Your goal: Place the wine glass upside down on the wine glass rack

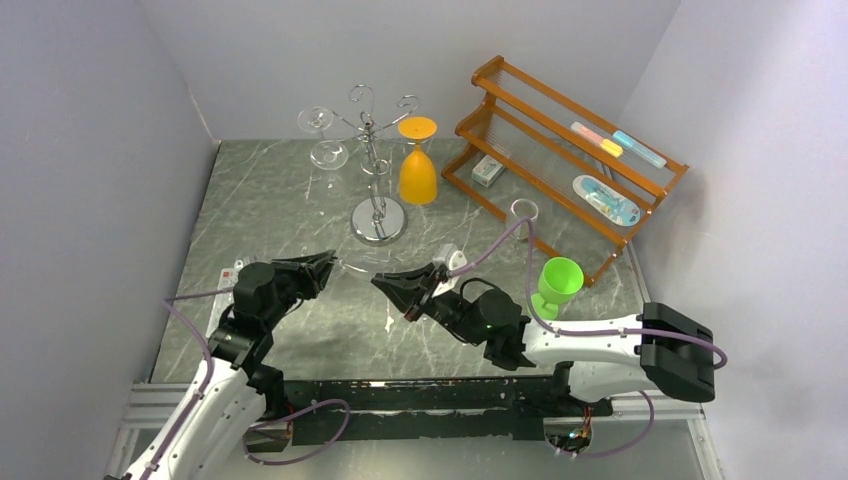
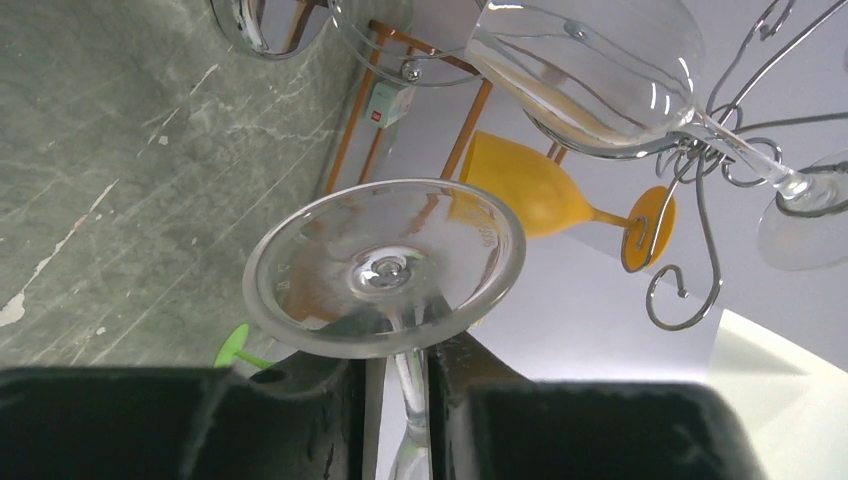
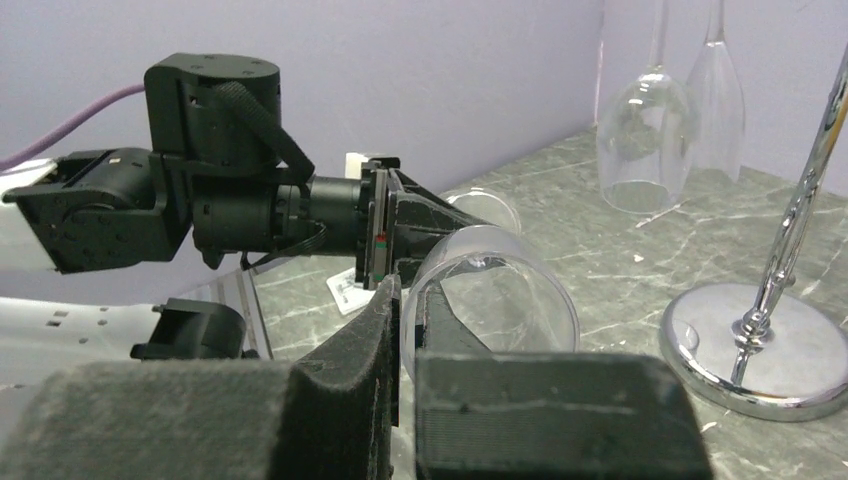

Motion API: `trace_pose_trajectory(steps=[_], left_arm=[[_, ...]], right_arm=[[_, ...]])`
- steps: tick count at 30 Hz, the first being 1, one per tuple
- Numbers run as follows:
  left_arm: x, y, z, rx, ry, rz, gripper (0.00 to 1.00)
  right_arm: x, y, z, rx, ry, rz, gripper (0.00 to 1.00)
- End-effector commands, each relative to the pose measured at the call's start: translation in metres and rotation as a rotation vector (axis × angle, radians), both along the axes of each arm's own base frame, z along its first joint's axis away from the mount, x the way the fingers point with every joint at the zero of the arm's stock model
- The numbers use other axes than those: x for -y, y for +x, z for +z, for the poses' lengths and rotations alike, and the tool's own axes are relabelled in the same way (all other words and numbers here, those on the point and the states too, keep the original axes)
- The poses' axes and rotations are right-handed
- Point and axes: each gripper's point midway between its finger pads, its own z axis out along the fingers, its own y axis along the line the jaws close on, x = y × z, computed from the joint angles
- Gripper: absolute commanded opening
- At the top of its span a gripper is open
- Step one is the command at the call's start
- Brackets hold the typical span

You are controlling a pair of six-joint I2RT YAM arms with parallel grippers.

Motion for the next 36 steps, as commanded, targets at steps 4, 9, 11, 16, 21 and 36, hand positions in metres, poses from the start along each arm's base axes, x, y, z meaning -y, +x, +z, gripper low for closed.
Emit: trace_pose_trajectory(steps=[4, 9, 11, 16, 21, 36], left_arm=[[-0.010, 0.013, 0.010, 0.041, 0.041, 0.063, 0.06], [-0.011, 0.017, 0.016, 0.095, 0.058, 0.067, 0.05], [-0.015, 0.020, 0.027, 0.151, 0.108, 0.080, 0.05], [-0.038, 0.016, 0.056, 0.276, 0.245, 0.167, 0.05], [-0.062, 0.007, 0.075, 0.363, 0.355, 0.267, 0.05], [-0.093, -0.039, 0.149, 0.701, 0.865, 0.332, 0.05]], right_arm=[[-0.009, -0.017, 0.009, 0.066, 0.008, 0.041, 0.00], [-0.009, -0.020, 0.005, 0.056, 0.000, 0.038, 0.06], [-0.006, -0.019, 0.002, 0.037, -0.002, 0.032, 0.28], [0.003, -0.019, -0.006, -0.038, 0.004, 0.020, 0.66], [0.017, -0.021, -0.020, -0.104, -0.007, 0.012, 0.79], [-0.015, -0.029, 0.021, -0.216, -0.222, 0.116, 0.97]])
